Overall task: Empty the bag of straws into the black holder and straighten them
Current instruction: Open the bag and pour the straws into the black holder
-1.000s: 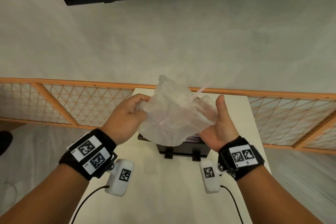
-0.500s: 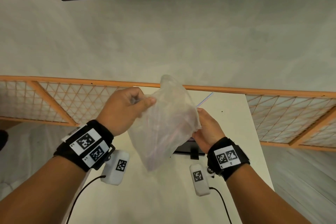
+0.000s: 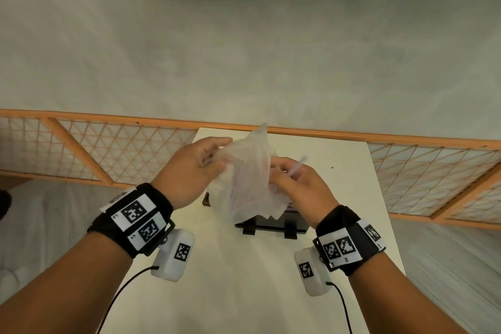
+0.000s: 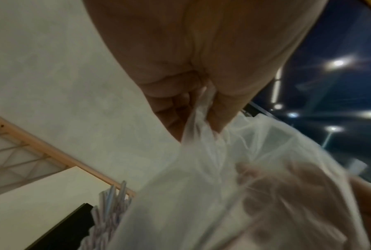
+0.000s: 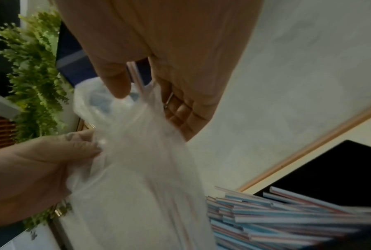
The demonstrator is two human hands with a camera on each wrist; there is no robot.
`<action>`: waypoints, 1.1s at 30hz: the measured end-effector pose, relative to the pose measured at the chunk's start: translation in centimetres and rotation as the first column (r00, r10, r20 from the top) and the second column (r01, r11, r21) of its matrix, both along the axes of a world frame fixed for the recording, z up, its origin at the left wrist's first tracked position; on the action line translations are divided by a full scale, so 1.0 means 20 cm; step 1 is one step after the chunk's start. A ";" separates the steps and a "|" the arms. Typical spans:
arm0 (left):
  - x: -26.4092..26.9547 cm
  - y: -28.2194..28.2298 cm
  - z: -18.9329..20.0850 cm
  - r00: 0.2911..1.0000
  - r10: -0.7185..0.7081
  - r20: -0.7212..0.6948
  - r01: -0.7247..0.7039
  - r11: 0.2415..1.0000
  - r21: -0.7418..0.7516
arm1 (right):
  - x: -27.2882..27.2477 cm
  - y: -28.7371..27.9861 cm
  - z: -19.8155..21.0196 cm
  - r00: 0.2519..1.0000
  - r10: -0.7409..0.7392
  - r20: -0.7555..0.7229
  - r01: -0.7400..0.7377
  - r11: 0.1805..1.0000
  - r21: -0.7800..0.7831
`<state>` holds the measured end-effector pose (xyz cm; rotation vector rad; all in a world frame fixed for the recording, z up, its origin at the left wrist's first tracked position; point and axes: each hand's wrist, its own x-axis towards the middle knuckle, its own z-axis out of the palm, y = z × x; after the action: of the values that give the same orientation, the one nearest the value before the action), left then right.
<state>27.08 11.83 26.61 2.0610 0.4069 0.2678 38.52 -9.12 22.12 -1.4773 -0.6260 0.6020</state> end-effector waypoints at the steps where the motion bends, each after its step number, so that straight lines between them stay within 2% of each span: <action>1: 0.00 0.00 0.00 0.999 0.038 0.004 -0.038 0.999 0.005 | 0.00 -0.01 0.01 0.999 -0.027 -0.021 0.027 1.000 0.008; 3: 0.00 0.01 0.02 0.989 0.138 0.054 -0.138 0.990 -0.015 | -0.01 -0.02 0.01 0.997 -0.035 -0.063 0.038 0.999 0.034; 6: 0.01 0.00 0.04 0.998 0.067 -0.006 -0.067 0.996 -0.063 | -0.04 -0.01 0.00 0.997 0.049 -0.061 -0.047 0.998 0.045; 9: 0.00 -0.02 0.05 1.000 0.002 -0.018 -0.004 0.997 -0.076 | -0.04 0.02 -0.02 0.994 0.084 0.066 -0.077 0.992 -0.097; 11: -0.02 -0.03 0.09 1.000 0.001 0.007 0.000 0.990 -0.139 | -0.01 0.05 -0.09 0.992 0.003 0.128 0.022 0.981 -0.194; 13: -0.04 -0.02 0.13 0.996 0.046 0.079 -0.014 0.932 -0.363 | 0.03 0.06 -0.17 0.993 -0.111 0.046 0.118 0.971 -0.208; 15: -0.09 0.03 0.15 0.976 0.113 0.186 0.013 0.824 -0.566 | 0.05 0.05 -0.23 0.972 -0.159 -0.174 0.135 0.980 -0.144; 16: -0.13 0.07 0.15 0.966 0.116 0.232 0.049 0.798 -0.601 | 0.05 0.04 -0.26 0.942 -0.139 -0.307 0.120 0.990 -0.079; 19: -0.21 0.10 0.10 0.963 -0.006 0.268 0.150 0.840 -0.521 | 0.01 0.04 -0.31 0.801 -0.048 -0.597 0.128 0.988 0.092; 21: -0.28 0.09 0.02 0.981 -0.077 0.177 0.153 0.871 -0.468 | -0.03 0.05 -0.34 0.700 -0.052 -0.712 0.211 0.968 0.138; 24: -0.36 0.05 -0.16 0.972 -0.230 -0.035 0.211 0.934 -0.288 | -0.07 0.08 -0.40 0.534 -0.086 -0.841 0.342 0.932 0.122; 26: -0.36 0.04 -0.26 0.979 -0.175 -0.108 0.139 0.951 -0.276 | -0.10 0.10 -0.43 0.428 -0.120 -0.896 0.407 0.911 0.072; 28: -0.30 0.02 -0.31 0.986 -0.090 -0.141 0.052 0.967 -0.251 | -0.11 0.11 -0.45 0.364 -0.152 -0.919 0.448 0.894 0.030; 30: -0.22 -0.01 -0.30 0.986 -0.033 -0.161 0.013 0.992 -0.126 | -0.11 0.12 -0.46 0.325 -0.166 -0.931 0.476 0.879 0.009; 33: -0.08 -0.03 -0.22 0.995 -0.037 -0.096 0.033 0.998 -0.046 | -0.10 0.13 -0.48 0.289 -0.181 -0.940 0.503 0.864 -0.012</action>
<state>25.48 11.14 22.14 2.0404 0.4314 0.1369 36.54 -6.53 12.59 -0.7056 0.5288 0.8296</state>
